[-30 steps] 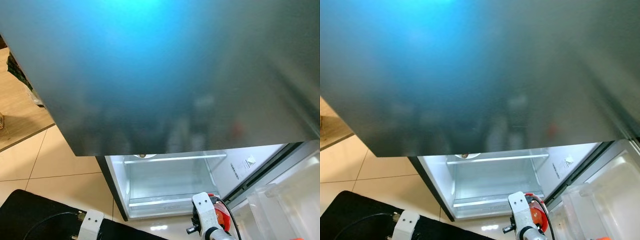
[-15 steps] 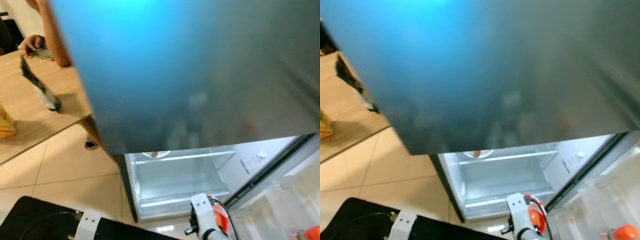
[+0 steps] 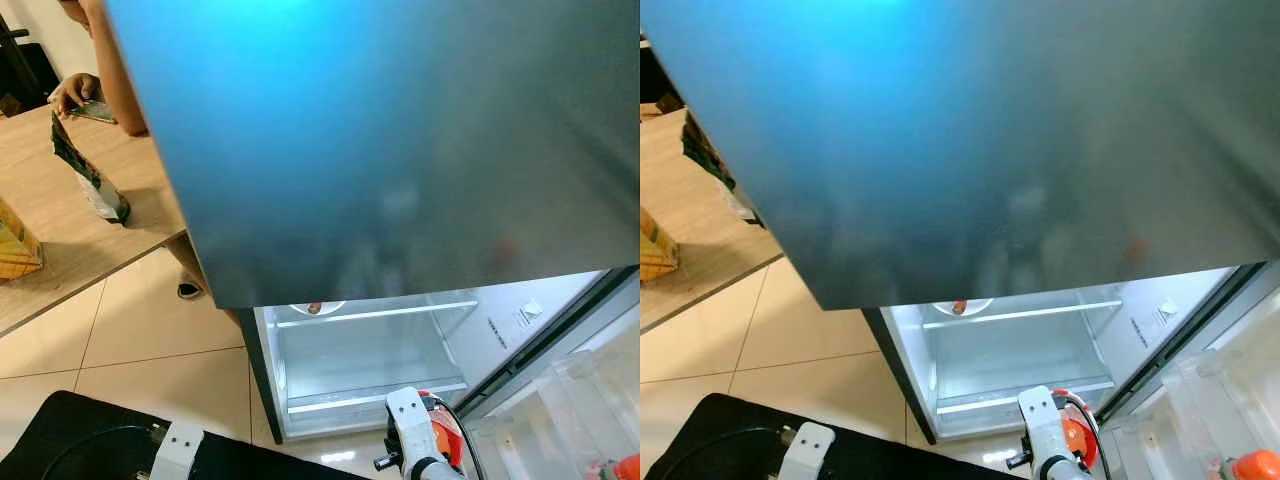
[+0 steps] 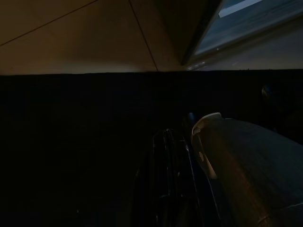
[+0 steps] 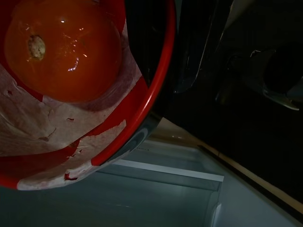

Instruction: Restocking fridge

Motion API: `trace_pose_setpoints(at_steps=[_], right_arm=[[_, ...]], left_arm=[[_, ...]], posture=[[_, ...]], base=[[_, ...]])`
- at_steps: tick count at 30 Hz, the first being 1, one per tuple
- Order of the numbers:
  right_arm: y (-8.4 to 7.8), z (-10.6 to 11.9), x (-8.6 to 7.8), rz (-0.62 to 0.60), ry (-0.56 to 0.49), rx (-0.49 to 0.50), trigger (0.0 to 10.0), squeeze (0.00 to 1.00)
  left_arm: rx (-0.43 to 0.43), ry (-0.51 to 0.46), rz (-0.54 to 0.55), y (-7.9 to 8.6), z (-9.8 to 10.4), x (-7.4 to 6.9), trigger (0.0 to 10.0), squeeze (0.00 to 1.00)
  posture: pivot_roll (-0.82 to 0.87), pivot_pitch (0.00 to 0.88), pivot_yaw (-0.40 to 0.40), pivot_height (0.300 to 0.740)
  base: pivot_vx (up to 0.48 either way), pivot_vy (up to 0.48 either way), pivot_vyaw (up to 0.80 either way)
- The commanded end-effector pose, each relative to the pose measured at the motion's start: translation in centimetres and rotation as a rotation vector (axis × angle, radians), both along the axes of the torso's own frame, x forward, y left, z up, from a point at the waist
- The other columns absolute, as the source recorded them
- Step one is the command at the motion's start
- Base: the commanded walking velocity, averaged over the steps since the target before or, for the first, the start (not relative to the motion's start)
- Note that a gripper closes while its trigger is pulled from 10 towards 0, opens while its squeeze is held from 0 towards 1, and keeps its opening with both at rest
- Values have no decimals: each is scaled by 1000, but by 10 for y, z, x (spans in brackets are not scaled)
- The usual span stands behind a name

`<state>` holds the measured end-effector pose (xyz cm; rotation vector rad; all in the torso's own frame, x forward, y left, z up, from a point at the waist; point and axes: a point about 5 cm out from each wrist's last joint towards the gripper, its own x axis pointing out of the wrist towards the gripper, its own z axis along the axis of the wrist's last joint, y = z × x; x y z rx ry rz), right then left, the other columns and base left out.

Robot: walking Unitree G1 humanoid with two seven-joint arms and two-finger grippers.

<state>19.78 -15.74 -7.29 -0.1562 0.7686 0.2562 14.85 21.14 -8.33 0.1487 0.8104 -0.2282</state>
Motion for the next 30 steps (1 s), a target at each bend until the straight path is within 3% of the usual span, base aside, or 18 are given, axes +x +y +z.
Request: trace_pose_setpoints(at_steps=[1,4,7,10,13,17,18,19,20,22,30], right_arm=[[1,1,1,-7,-13,6,10000,0],[2,7,11,-30,-48,32,10000,0],[2,8,13,-33,-55,36,10000,0],[6,22,35,-70,-129,74,10000,0],[7,26,40,-75,-151,87,10000,0],[17,41,58,-69,-231,122,10000,0],[18,42,60,-71,-238,128,10000,0],[18,42,60,-71,-238,128,10000,0],[19,44,63,-72,-243,130,10000,0],[23,50,69,-57,-266,134,10000,0],[36,66,85,55,-339,120,10000,0]], left_arm=[[11,11,-18,5,-1,-6,10000,0],[5,-32,-212,-6,4,1,10000,0],[1,-38,-233,-7,5,2,10000,0],[12,-80,-375,-15,10,7,10000,0],[11,-93,-374,-15,11,8,10000,0],[23,-149,-411,-16,15,12,10000,0],[-8,-225,-431,-30,23,28,10000,0],[-8,-225,-431,-30,23,28,10000,0],[-60,-350,-470,-57,41,58,10000,0],[-122,-498,-524,-89,68,89,10000,0],[-138,-547,-539,-97,78,99,10000,0]], posture=[[-88,107,24,740],[-92,114,16,740],[-97,117,14,740],[-104,129,13,740],[-107,135,14,735],[-104,155,16,710],[-104,155,16,705],[-104,155,16,705],[-103,158,17,700],[-103,161,17,690],[-99,169,16,685]], base=[[0,0,0],[0,0,0],[0,0,0],[0,0,0],[0,0,0],[0,0,0],[0,0,0],[0,0,0],[0,0,0],[0,0,0],[0,0,0]])
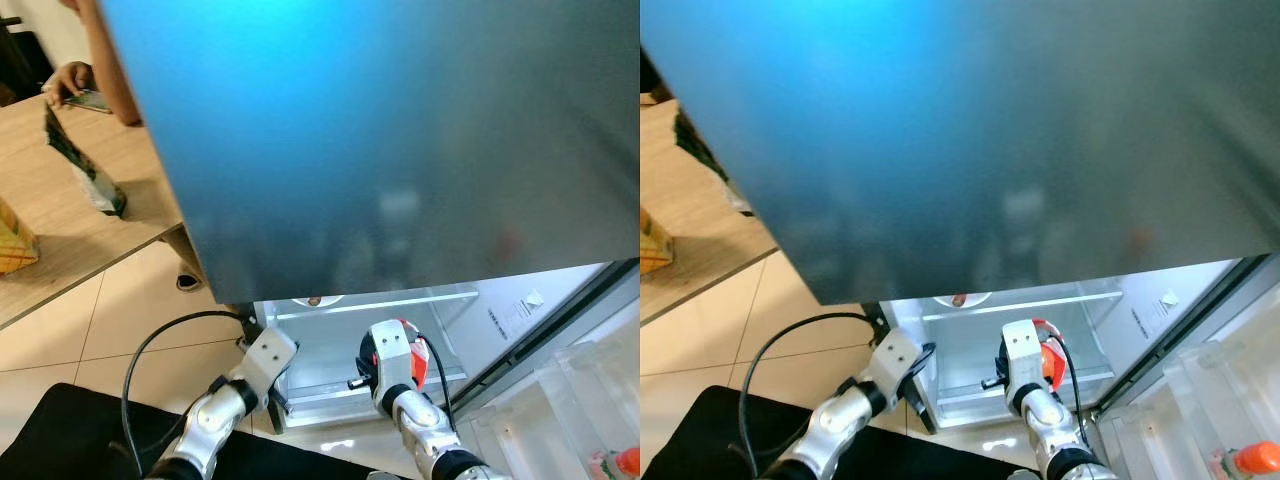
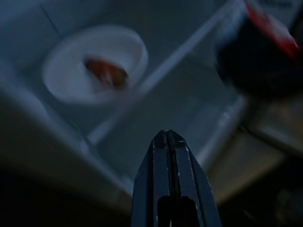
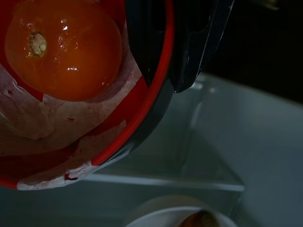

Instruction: Restocking fridge

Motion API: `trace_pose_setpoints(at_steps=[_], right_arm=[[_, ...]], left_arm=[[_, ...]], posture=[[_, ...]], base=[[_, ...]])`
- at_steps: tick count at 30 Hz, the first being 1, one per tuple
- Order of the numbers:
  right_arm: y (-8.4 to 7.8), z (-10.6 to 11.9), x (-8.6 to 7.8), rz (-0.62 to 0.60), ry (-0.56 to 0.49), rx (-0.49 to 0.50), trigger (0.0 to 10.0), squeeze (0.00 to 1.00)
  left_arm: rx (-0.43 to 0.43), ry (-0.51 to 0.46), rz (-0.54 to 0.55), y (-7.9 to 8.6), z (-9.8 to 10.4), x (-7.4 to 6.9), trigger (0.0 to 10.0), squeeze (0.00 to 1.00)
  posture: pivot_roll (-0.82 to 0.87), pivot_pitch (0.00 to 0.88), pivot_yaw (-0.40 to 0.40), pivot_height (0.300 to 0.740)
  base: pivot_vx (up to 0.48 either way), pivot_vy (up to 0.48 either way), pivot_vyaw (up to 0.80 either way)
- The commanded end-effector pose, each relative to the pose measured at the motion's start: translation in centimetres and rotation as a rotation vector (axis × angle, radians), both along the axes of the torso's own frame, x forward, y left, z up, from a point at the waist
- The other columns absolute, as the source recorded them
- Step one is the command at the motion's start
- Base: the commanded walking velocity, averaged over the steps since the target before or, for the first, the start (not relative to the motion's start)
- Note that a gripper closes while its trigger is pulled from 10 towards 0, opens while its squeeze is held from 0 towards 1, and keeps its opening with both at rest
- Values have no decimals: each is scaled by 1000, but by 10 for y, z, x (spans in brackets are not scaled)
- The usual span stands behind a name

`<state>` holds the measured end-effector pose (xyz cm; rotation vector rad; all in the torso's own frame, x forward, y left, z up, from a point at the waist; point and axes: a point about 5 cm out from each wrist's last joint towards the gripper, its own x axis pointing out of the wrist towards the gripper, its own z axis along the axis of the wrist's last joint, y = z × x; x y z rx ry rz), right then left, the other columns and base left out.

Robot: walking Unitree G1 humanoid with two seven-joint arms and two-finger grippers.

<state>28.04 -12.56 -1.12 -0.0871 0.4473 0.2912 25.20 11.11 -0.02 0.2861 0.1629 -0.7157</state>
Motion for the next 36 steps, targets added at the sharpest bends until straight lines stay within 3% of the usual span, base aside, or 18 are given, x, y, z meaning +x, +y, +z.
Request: trace_pose_setpoints(at_steps=[1,8,12,14,17,28,36], right_arm=[[6,9,8,61,-54,-30,10000,0],[7,23,21,113,-112,-73,10000,0],[5,22,20,133,-110,-103,10000,0],[5,18,16,198,-105,-172,10000,0],[5,17,15,245,-107,-222,10000,0],[0,18,18,320,-107,-328,10000,0],[-3,23,23,363,-125,-398,10000,0]], left_arm=[[2,24,3,3,-4,-4,10000,0],[-19,26,-34,-1,-2,-5,10000,0],[-7,70,-65,-1,-9,-15,10000,0],[57,127,-131,0,-21,-29,10000,0],[88,160,-152,2,-28,-37,10000,0],[88,133,-130,3,-25,-39,10000,0],[60,60,-118,1,-15,-33,10000,0]], posture=[[-97,174,15,685],[-97,178,17,685],[-97,183,17,685],[-98,184,17,685],[-102,190,15,685],[-98,192,0,656],[-96,189,-2,631]], base=[[0,0,0],[0,0,0],[0,0,0],[0,0,0],[0,0,0],[0,0,0],[0,0,0]])
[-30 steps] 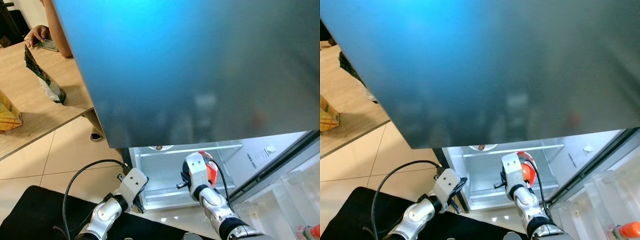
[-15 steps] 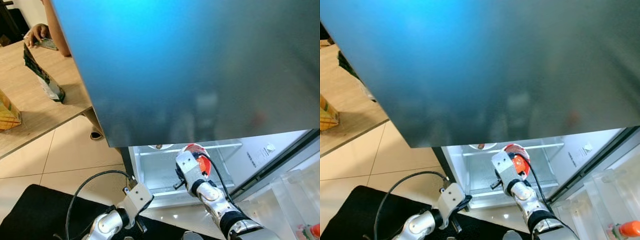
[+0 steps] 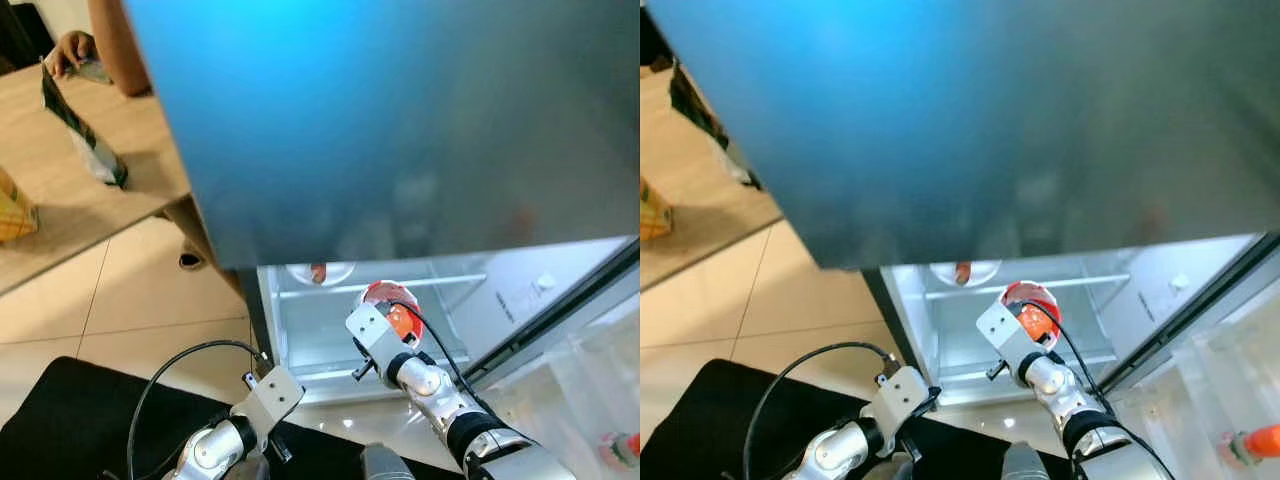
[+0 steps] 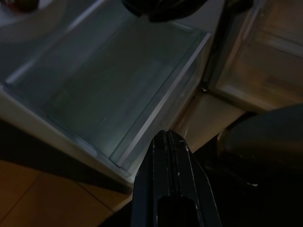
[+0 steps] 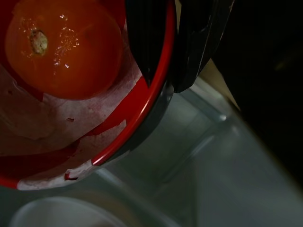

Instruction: Restocking fridge

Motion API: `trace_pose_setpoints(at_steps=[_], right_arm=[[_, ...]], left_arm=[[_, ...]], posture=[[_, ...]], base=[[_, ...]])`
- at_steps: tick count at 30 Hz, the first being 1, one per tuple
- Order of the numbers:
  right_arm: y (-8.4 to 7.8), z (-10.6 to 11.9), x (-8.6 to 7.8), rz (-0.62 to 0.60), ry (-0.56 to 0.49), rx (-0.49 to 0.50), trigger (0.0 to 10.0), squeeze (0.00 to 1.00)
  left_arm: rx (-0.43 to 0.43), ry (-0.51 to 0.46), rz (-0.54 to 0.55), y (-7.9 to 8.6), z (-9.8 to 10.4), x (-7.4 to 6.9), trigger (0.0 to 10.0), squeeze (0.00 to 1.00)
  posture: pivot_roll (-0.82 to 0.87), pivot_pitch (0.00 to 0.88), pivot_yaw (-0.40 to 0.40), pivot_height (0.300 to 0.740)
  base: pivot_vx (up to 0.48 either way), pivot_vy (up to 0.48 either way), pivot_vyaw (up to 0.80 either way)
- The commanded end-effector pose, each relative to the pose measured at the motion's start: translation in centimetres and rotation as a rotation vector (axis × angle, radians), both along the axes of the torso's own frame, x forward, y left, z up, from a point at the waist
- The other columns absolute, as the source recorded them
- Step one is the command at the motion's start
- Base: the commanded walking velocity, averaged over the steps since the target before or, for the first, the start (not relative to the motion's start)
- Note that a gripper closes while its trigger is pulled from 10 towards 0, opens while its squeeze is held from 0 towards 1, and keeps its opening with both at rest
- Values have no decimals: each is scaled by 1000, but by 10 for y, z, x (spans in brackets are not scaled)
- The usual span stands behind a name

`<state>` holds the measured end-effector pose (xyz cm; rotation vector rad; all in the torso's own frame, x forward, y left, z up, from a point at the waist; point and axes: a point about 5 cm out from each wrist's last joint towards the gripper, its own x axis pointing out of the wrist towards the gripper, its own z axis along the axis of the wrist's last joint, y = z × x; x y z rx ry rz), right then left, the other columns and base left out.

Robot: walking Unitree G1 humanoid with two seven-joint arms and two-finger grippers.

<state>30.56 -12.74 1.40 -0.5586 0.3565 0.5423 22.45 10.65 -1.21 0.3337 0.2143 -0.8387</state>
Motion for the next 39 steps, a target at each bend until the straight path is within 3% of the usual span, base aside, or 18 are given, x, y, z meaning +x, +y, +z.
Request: trace_pose_setpoints(at_steps=[1,11,26,32,39], right_arm=[[-2,-2,-2,8,-1,-17,10000,0],[-5,7,7,-7,-33,-24,10000,0],[10,33,28,39,-115,-9,10000,0],[23,55,43,119,-167,-46,10000,0],[29,85,62,168,-220,-104,10000,0]], left_arm=[[5,10,2,5,-3,-6,10000,0],[7,-14,-13,5,0,-7,10000,0],[1,-120,161,24,6,-8,10000,0],[-3,-142,176,28,9,-10,10000,0],[-27,-225,205,29,24,2,10000,0]], posture=[[-96,189,-2,631],[-97,182,1,631],[-98,193,-18,631],[-97,212,-35,631],[-81,249,-74,631]], base=[[0,0,0],[0,0,0],[0,0,0],[0,0,0],[0,0,0]])
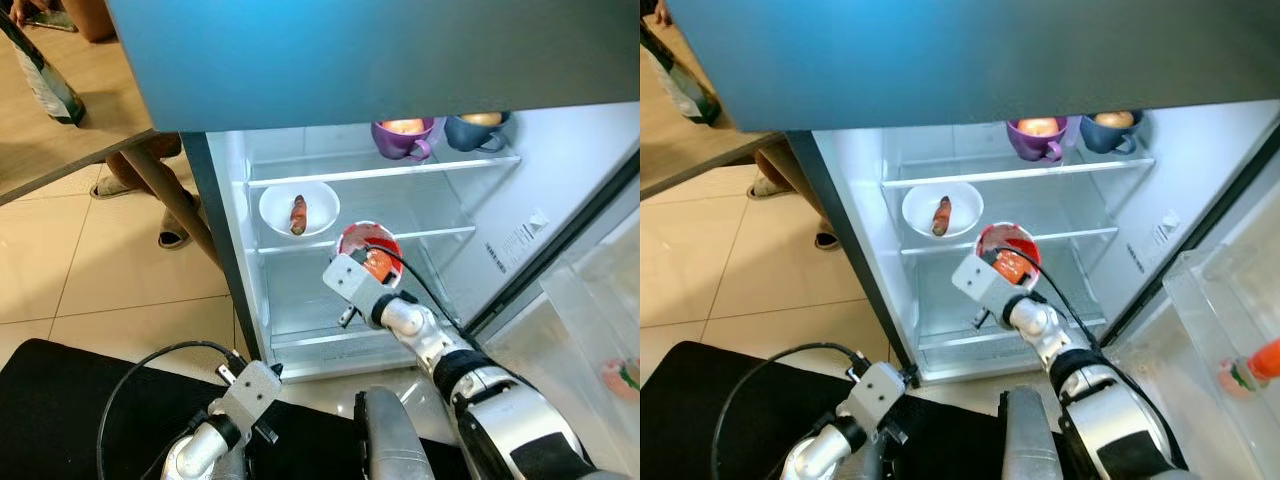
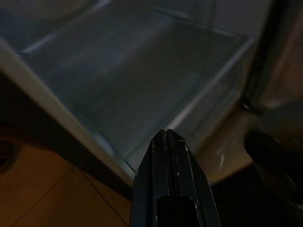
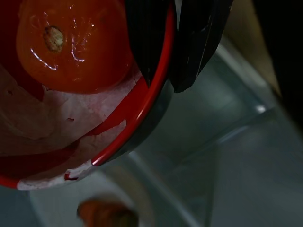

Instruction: Restocking fridge

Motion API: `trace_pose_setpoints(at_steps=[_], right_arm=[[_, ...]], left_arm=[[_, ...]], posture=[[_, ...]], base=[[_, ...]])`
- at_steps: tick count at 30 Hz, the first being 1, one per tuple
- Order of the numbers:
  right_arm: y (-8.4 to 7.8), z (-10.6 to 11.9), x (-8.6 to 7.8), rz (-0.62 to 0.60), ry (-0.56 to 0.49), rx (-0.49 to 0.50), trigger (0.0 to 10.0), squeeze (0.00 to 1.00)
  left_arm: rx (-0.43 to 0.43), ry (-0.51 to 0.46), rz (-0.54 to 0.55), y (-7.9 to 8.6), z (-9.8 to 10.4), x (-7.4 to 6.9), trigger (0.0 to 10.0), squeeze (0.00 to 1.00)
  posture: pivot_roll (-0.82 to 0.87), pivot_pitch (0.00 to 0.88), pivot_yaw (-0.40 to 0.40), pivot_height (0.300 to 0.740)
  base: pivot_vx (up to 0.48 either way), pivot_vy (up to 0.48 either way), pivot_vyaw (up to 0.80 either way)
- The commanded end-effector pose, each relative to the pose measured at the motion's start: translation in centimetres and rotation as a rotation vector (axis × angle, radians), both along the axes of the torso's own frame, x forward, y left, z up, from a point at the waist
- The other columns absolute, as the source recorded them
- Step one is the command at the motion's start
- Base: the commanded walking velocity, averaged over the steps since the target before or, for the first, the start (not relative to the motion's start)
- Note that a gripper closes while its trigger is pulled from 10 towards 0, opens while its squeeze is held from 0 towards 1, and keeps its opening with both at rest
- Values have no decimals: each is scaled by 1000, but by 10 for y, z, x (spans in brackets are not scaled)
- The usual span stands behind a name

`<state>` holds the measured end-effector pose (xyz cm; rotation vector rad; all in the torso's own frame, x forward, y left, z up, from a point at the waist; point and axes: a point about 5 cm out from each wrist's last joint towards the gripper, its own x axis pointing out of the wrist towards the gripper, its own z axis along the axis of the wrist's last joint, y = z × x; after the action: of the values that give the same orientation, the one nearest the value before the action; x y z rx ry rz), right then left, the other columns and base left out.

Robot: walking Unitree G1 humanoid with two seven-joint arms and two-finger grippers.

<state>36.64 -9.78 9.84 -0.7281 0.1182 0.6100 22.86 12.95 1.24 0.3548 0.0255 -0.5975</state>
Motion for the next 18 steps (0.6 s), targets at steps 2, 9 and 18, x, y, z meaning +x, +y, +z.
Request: trace_pose_setpoints(at_steps=[2,9,18], right_arm=[[1,7,5,18,3,-44,10000,0],[0,16,11,23,-5,-97,10000,0],[-1,36,23,-33,-29,-84,10000,0]], left_arm=[[19,-28,-17,4,4,1,10000,0],[36,-80,-77,-3,16,4,10000,0],[63,-164,-141,-11,38,11,10000,0]], posture=[[-75,261,-82,631],[-56,299,-98,631],[-19,338,-96,631]], base=[[0,0,0],[0,0,0],[0,0,0]])
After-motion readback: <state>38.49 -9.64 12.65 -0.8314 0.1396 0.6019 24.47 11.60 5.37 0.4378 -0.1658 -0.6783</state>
